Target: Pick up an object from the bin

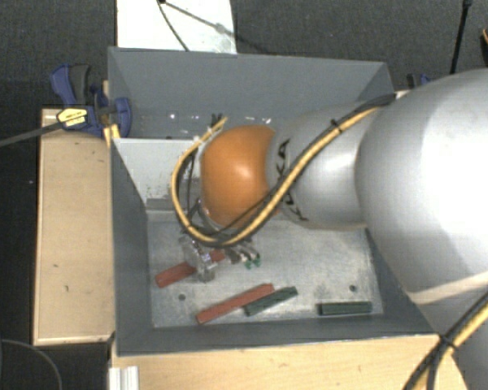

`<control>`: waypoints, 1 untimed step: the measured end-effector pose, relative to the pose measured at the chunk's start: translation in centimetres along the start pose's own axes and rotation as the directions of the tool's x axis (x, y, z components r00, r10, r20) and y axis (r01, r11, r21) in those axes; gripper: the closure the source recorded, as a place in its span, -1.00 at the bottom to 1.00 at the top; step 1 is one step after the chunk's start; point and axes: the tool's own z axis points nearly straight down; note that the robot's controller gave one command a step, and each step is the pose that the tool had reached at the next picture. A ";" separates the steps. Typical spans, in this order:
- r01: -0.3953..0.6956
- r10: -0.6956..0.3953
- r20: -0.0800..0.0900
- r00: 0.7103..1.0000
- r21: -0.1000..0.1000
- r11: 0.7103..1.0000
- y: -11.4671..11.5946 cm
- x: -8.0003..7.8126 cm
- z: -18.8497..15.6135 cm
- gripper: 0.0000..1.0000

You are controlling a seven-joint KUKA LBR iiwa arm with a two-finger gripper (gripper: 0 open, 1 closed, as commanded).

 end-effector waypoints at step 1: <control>-0.006 0.006 0.005 1.000 0.000 1.000 0.0 -0.1 -1.4 1.00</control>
Offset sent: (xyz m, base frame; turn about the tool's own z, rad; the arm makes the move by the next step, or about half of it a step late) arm 0.0001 0.0001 0.0129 0.0000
